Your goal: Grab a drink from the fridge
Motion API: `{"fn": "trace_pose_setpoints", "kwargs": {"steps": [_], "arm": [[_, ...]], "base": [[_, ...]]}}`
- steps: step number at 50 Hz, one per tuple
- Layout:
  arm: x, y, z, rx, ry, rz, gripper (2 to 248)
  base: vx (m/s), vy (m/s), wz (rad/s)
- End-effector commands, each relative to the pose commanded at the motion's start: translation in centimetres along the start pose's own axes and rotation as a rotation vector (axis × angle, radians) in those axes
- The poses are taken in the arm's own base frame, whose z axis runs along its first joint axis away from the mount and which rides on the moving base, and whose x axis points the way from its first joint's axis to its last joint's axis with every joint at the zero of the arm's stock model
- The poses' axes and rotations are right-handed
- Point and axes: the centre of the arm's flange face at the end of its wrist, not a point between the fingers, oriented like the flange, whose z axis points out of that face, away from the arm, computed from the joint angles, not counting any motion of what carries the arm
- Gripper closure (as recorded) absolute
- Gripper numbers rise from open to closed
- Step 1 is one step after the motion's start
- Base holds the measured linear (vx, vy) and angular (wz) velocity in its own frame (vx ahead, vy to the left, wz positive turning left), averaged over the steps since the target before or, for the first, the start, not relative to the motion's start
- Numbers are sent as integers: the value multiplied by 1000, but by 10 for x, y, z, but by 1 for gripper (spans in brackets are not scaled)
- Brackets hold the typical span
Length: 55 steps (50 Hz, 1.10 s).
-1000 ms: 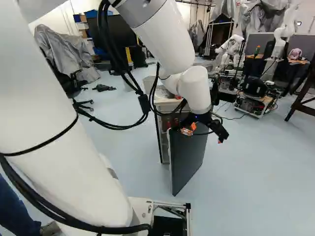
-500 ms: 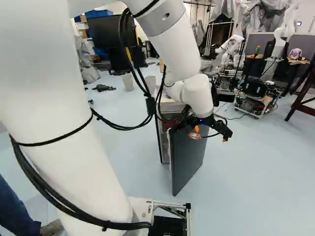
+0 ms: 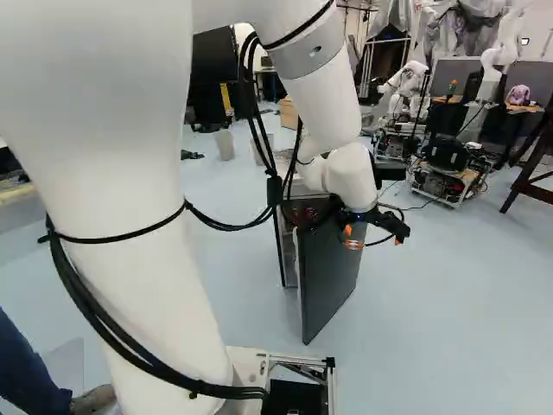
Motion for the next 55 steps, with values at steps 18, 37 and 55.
{"fn": "trace_pose_setpoints", "kwargs": {"steps": [18, 37, 55], "arm": [[4, -2, 21, 18, 51, -103, 3], [7, -6, 21, 28, 93, -155, 3], [3, -17, 16, 38, 94, -170, 3]], "base": [[0, 0, 0], [0, 0, 0], [0, 0, 0]]}}
